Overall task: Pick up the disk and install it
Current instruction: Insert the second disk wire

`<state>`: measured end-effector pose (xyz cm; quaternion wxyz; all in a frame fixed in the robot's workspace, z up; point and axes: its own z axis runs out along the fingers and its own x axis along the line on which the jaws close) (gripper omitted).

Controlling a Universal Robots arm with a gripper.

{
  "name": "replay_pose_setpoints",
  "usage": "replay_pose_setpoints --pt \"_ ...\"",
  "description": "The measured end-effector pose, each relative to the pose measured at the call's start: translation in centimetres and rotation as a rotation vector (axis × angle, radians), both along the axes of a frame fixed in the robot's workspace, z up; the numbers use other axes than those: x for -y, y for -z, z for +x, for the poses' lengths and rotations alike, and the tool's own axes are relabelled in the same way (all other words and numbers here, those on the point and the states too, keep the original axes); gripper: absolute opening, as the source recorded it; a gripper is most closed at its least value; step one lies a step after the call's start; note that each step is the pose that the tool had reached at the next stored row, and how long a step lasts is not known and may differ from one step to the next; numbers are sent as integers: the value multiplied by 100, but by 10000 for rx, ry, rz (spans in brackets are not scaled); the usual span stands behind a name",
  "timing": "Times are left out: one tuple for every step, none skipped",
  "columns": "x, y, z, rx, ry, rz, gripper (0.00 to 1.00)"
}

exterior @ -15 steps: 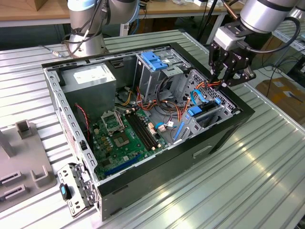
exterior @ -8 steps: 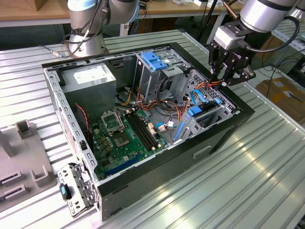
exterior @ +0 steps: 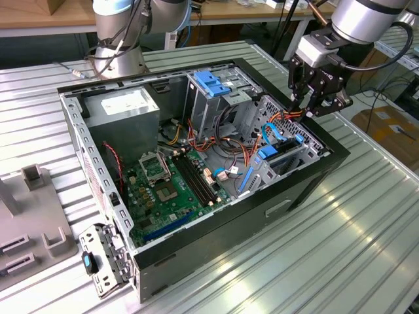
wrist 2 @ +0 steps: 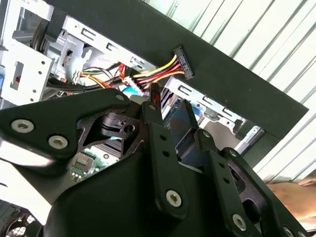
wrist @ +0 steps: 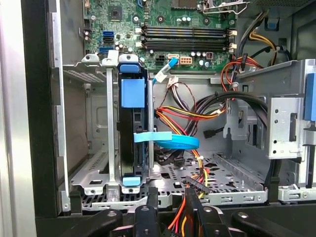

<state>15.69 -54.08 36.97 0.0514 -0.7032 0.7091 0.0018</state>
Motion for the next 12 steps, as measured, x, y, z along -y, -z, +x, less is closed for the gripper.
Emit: replay_pose_setpoints --pt "1 0 0 0 1 0 36" --pt "1 0 1 0 0 0 36" --pt "1 0 2 0 -1 0 36" --pt "1 0 2 0 -1 0 36" --pt "1 0 2 0 -12 -1 36" --pt "1 0 3 0 -39 -1 36" --pt "1 0 4 0 -125 -1 36" --pt "1 0 5 0 -266 -1 36" --pt "1 0 5 0 -353 0 36" --pt "1 0 6 0 -418 -1 36" --pt "1 0 7 0 -513 -1 36" --pt "1 0 7 0 -580 0 36"
